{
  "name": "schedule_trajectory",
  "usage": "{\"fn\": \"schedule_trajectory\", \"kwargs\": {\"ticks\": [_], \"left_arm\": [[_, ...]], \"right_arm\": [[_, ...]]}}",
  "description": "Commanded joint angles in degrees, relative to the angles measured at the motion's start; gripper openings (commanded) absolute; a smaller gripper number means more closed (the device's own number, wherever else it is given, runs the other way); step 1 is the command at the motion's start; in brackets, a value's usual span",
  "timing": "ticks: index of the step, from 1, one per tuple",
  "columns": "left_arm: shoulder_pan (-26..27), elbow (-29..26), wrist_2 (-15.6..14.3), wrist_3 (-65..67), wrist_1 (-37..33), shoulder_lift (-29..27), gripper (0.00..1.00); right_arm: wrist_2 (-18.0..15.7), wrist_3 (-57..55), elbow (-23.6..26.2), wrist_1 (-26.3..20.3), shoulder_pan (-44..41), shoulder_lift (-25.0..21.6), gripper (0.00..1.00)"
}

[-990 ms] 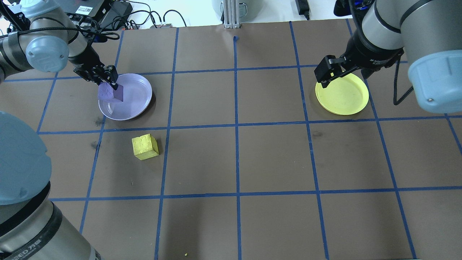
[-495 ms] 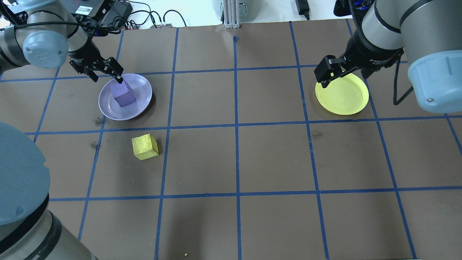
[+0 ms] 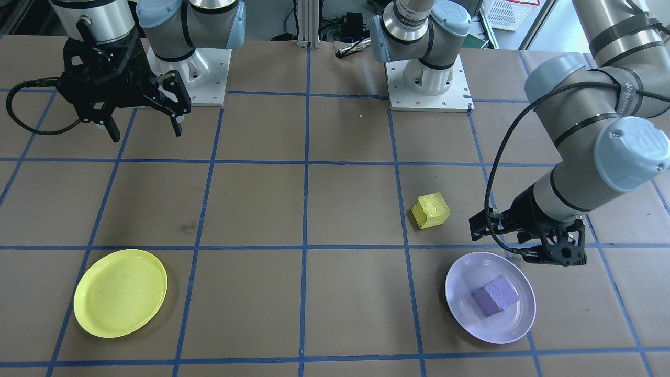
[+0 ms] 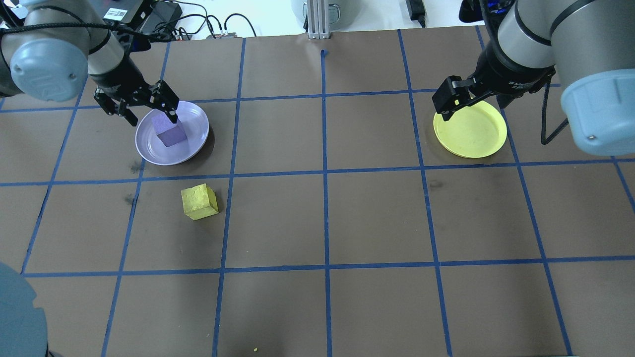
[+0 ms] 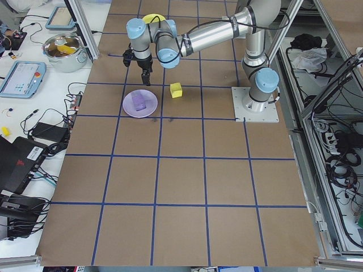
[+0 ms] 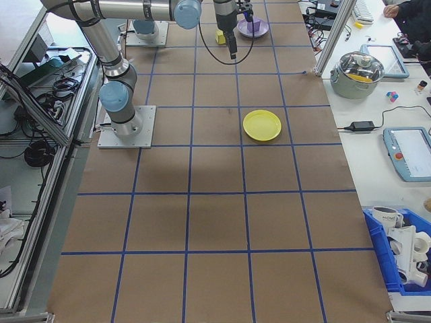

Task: Sort blocks by color into plates

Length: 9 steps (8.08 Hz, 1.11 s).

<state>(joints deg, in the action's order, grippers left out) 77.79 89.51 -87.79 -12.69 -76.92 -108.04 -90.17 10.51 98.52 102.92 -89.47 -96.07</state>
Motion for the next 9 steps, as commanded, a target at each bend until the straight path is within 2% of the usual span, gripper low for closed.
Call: {"fn": "schedule_trajectory", "kwargs": {"ticks": [1,2,5,9], "left_arm": [[-0.1,9.2,-0.5,19.8,1.6,-0.1,1.0],[-0.1,11.0,-0.5,23.5,1.6,0.3,1.0],[0.4,14.6,-0.5,23.8,1.7,-0.3,1.0],[1.0,17.2,-0.5,22.6,1.7,-0.2,1.0]], "right_arm": [[0.0,0.0,0.0,-0.1,0.0,0.0,1.0],[0.0,0.0,0.0,-0.1,0.0,0.0,1.0],[0.0,0.0,0.0,-0.1,0.0,0.0,1.0],[-0.1,0.0,0.0,-0.2,0.0,0.1,1.0]]}}
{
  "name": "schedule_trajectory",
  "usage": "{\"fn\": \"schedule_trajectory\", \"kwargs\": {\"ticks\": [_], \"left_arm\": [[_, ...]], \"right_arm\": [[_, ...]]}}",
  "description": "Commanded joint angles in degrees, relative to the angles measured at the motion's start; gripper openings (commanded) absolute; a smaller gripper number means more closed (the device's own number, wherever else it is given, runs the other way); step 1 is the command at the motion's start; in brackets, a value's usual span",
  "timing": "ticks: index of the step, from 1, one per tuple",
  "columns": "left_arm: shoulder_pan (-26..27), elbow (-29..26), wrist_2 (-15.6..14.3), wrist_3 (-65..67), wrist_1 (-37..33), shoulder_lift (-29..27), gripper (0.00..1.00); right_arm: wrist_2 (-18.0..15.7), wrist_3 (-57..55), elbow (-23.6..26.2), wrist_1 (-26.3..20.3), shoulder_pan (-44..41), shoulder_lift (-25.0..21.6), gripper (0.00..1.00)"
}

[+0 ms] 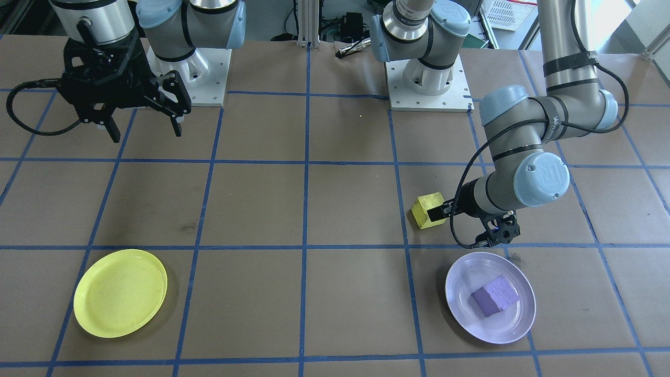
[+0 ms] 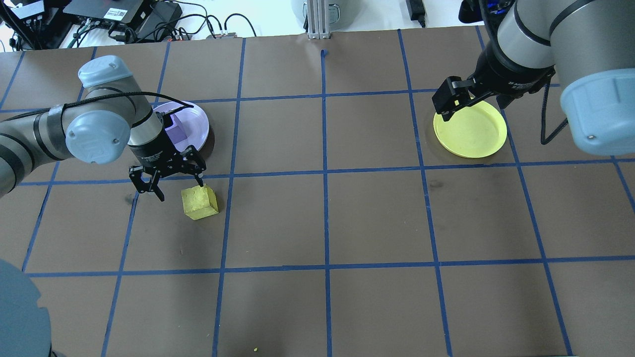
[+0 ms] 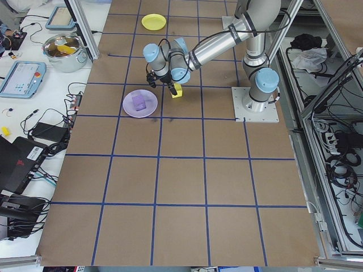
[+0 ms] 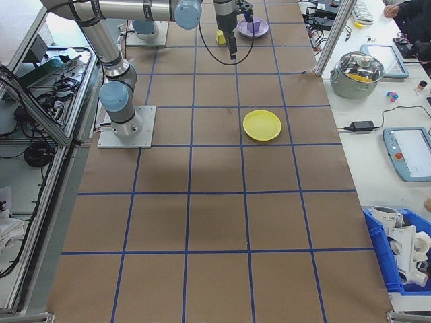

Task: Sort blocks by color into plates

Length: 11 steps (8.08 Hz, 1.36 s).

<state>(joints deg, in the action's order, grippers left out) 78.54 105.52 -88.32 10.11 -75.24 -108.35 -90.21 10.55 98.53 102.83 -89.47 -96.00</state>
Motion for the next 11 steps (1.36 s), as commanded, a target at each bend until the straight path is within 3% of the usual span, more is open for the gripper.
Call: {"fn": "schedule_trajectory", "kwargs": {"ticks": [1,7,11], "left_arm": [[0.3,2.2,0.0,-1.0,0.1,-0.5,1.0],[0.0,2.2,-0.2,-8.3,-0.6,4.2,1.0],[0.3,2.6,0.5,-9.5,-0.5,3.3,1.0]], "right_arm": [[-0.1,-0.1,0.0,-0.1,0.0,-0.1,1.0],[-0.1,-0.1,0.0,-0.1,0.0,-0.1,1.0],[-0.1,-0.1,0.0,-0.1,0.0,-0.1,1.0]]}}
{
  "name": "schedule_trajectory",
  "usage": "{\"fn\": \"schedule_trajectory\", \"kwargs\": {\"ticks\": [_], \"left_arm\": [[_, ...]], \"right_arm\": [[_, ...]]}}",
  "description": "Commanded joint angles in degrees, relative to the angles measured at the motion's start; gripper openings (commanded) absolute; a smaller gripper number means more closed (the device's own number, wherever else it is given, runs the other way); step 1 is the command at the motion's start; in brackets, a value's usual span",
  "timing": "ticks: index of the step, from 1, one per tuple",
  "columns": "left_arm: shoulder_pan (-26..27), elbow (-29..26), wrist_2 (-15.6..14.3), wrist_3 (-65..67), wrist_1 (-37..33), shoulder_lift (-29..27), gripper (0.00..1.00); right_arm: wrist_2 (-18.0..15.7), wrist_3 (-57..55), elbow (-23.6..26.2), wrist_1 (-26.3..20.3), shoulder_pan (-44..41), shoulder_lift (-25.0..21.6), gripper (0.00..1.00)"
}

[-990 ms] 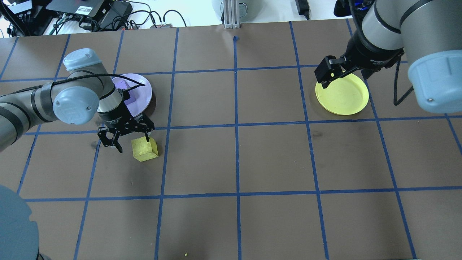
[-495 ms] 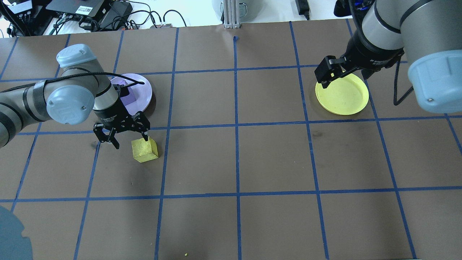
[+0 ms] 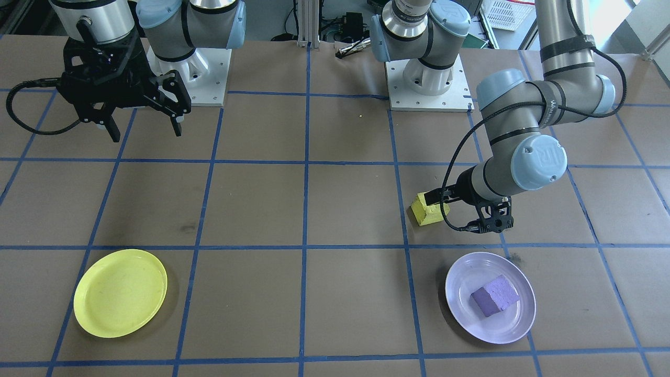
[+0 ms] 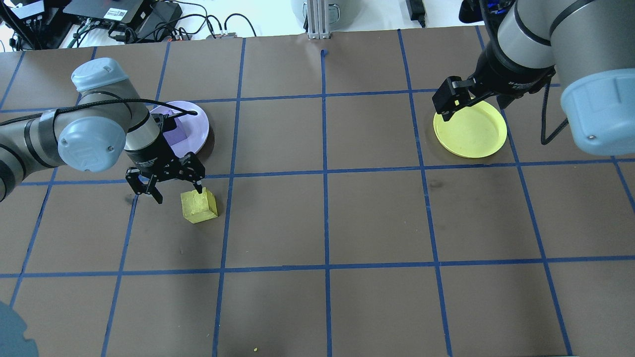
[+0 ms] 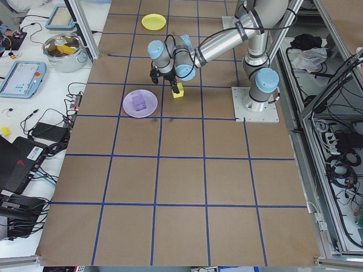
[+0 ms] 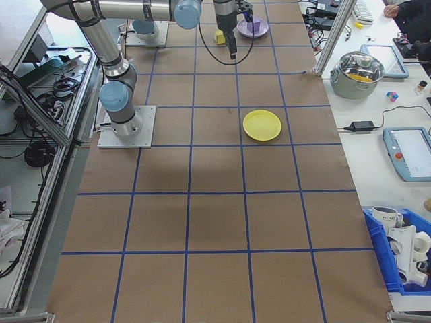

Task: Sort blocks by color into plates

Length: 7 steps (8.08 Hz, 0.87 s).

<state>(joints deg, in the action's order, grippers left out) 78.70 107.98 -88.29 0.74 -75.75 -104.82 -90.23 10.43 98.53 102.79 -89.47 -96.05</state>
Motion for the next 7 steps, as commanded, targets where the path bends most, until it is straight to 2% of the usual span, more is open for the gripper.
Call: {"fn": "schedule_trajectory", "kwargs": {"ticks": [1,4,7], "left_arm": [[0.1,0.1,0.6,0.3,0.1,-1.6,1.0],[0.3,0.0,0.8,0.7,1.1,-5.0,1.0],[1.5,0.1,0.8,1.0,2.6,-6.0,1.0]], "right_arm": [[0.0,0.0,0.0,0.0,0.0,0.1,1.0],[0.0,-0.1,0.7,0.0,0.0,0.0,1.0],[0.0,-0.1,0.8,0.1,0.0,0.0,1.0]]}}
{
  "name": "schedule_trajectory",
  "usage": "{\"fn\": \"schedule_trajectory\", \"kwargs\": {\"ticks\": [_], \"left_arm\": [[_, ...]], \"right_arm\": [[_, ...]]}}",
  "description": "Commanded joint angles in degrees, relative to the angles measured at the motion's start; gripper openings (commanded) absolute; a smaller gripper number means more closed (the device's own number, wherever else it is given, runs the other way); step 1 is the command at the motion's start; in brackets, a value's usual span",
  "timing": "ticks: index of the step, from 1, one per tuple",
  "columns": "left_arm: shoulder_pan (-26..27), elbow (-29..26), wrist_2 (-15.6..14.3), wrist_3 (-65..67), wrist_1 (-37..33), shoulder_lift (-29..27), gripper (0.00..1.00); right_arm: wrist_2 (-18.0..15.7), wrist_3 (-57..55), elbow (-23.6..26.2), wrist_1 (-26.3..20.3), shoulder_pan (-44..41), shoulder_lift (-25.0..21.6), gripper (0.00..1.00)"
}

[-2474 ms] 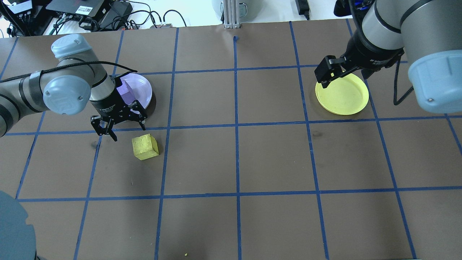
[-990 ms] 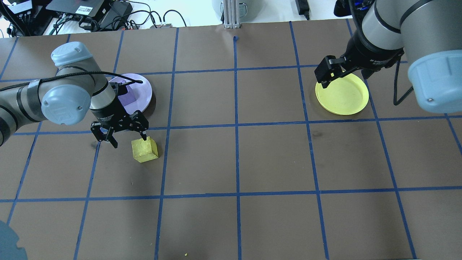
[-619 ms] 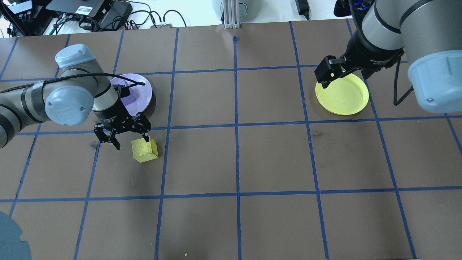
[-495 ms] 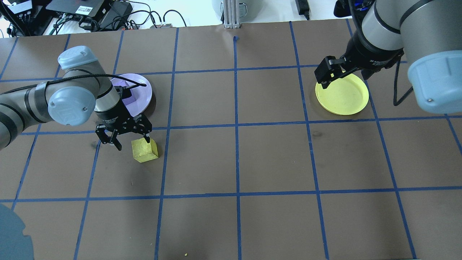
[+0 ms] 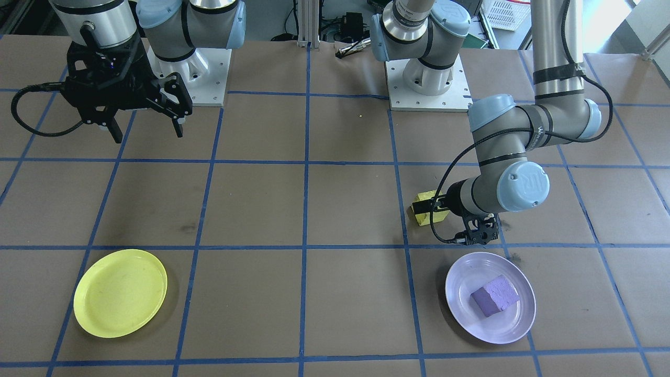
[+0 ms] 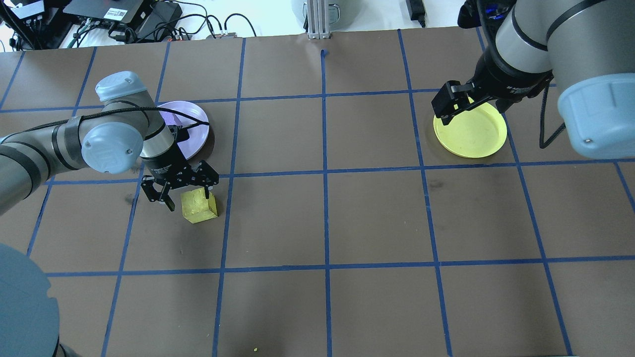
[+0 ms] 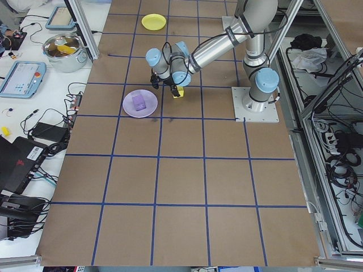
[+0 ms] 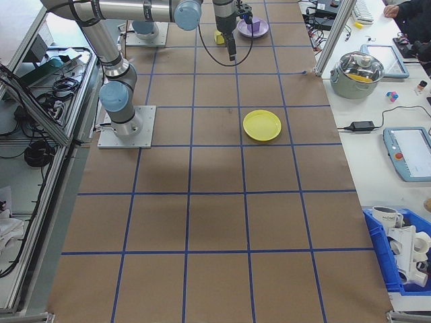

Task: Sort blocks by color into plates

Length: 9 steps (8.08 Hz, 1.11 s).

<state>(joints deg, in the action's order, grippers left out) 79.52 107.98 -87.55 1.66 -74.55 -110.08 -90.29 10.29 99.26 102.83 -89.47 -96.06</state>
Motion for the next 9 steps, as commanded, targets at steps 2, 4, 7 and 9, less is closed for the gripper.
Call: {"fn": "schedule_trajectory", "kwargs": {"ticks": [2,4,7,9], "left_arm": [[1.1,0.2,-0.1,0.2,4.8,-2.3,1.0],[1.1,0.2,-0.1,0.1,4.8,-2.3,1.0],[1.0,0.2,0.0,0.3,4.5,-1.8,0.48],[1.0,0.1,0.0,0.7,4.7,-1.2,0.47]], "right_arm": [[-0.1,-0.3,0.1,0.0,0.0,0.0,1.0],[-0.1,-0.4,0.1,0.0,0.0,0.0,1.0],[-0.1,-0.4,0.1,0.0,0.0,0.0,1.0],[-0.1,-0.4,0.1,0.0,0.0,0.0,1.0]]}}
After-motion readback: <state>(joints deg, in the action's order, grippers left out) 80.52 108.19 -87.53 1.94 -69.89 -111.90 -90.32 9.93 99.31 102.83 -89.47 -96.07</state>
